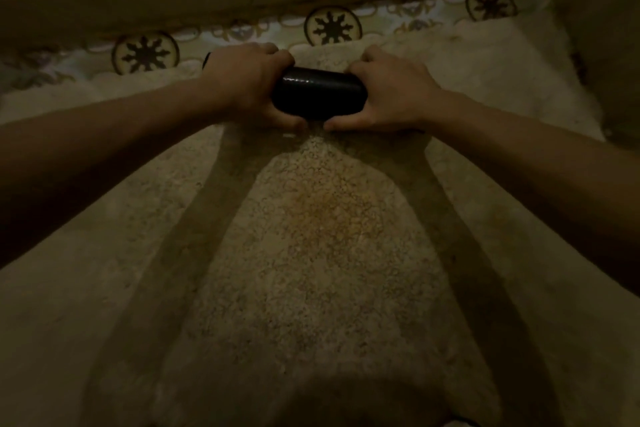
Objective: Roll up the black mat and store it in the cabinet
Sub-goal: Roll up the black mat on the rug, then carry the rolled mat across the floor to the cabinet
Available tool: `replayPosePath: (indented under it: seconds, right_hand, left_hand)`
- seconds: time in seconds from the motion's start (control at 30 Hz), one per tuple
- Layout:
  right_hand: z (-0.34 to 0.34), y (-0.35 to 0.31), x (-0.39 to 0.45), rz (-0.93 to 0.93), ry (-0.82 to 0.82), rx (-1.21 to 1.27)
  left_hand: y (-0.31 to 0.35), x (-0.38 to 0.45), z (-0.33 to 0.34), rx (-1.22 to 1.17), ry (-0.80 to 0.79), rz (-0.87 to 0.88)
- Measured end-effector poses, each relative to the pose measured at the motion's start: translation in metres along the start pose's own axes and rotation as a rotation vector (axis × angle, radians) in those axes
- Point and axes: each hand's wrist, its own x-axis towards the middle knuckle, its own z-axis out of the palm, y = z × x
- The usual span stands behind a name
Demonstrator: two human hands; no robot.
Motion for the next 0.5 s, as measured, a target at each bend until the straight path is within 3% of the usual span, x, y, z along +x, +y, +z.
replayPosePath:
  seconds: [0.1,0.3,0.5]
  right_hand:
    - [0.003,0.001,-0.004,-0.023,0.003,0.004]
    - [-0.007,0.015,-0.001,0.058,-0.171,0.092]
    - [0.002,0.024,-0.004,0.037,-0.082,0.050]
  left_hand:
    - [0.000,-0.002,-0.001,0.020,-0.030,0.004]
    - [-0.007,0.006,-0.015,0.009,-0.154,0.094]
    - [-0.010,0.003,-0.012,0.003,-0.147,0.154]
